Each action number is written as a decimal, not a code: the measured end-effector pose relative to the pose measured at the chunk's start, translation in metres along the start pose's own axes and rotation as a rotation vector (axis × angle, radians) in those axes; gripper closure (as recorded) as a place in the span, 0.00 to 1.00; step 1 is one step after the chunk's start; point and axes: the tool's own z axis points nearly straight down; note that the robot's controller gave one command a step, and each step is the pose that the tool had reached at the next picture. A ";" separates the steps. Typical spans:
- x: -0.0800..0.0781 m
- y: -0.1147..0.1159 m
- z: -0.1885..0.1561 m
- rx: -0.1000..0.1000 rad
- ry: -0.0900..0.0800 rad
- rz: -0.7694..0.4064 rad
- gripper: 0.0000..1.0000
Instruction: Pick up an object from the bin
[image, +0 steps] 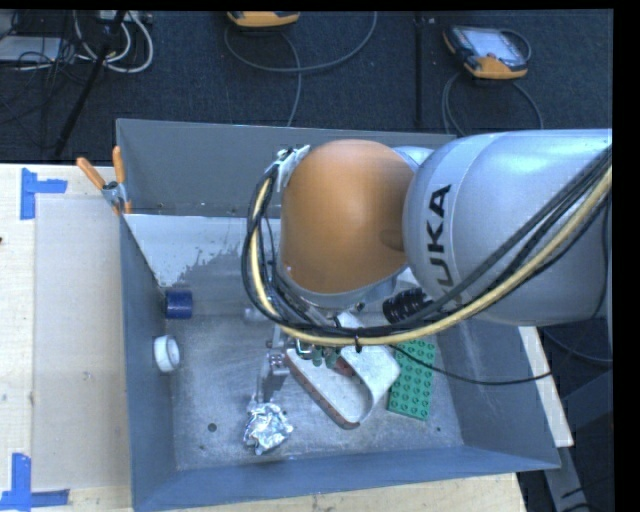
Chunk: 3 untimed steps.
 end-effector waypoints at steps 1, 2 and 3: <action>0.014 0.011 0.165 -0.004 -0.016 -0.102 0.00; 0.025 -0.068 0.159 0.001 -0.018 -0.440 0.00; 0.040 -0.108 0.130 0.002 -0.011 -0.638 0.00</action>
Offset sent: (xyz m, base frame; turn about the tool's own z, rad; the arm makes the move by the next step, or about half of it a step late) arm -0.0182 0.0096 -0.1648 -0.1042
